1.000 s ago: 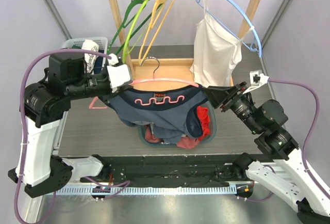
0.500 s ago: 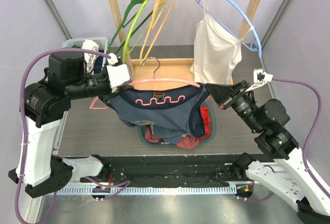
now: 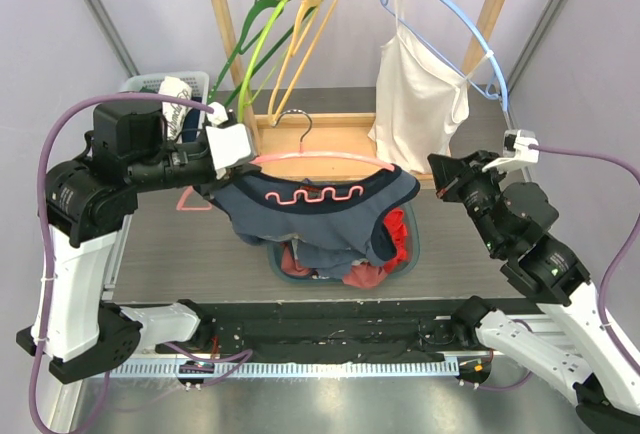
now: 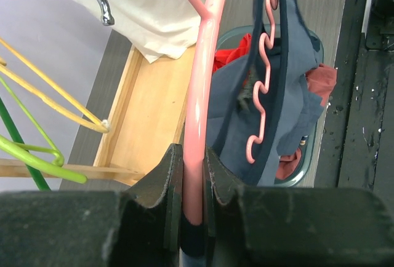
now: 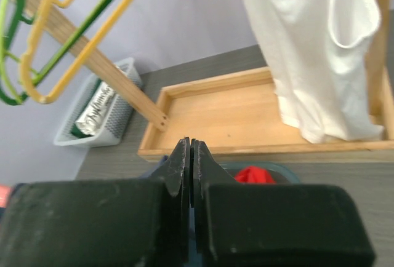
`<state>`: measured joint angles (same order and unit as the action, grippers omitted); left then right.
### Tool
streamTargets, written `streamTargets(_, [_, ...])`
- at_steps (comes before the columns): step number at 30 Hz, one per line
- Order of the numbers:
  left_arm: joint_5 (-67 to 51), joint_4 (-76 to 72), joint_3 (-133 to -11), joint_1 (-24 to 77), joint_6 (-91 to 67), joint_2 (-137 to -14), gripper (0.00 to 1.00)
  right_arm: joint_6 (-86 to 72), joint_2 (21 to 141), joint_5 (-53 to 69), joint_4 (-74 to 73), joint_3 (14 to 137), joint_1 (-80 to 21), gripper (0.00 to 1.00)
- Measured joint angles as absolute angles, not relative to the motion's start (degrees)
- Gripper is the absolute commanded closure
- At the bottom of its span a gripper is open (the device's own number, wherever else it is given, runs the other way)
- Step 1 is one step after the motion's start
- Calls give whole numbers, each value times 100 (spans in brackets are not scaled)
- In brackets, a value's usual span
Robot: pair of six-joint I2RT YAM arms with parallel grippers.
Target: Remove the tank top from the hanger
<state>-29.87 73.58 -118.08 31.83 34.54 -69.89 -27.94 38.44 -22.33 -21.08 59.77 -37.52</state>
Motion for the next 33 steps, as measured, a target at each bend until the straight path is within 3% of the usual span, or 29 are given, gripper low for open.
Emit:
streamTargets(8, [-3050, 7356, -11819, 3179, 3452, -7000, 100, -2681, 3465, -2644, -2698, 5596, -3752, 99])
streamTargets(11, [-3072, 7358, -11828, 3179, 3450, -7030, 100, -2705, 3391, -2543, -2836, 5570, -3752, 55])
streamTargets(12, [-3079, 7358, -11837, 3179, 3452, -7048, 100, -2742, 3374, -2471, -2840, 5575, -3752, 36])
streamTargets(15, [-3089, 7358, -11841, 3177, 3450, -7091, 100, -2895, 3326, -2171, -2886, 5664, -3752, 21])
streamTargets(23, [-3111, 7356, -11854, 3173, 3450, -7181, 100, -3284, 2886, -1708, -2429, 5690, -3752, 20])
streamTargets(33, [-3148, 7376, -11880, 3098, 3433, -7190, 100, -4156, 3457, -1173, -1367, 5325, -3752, 24])
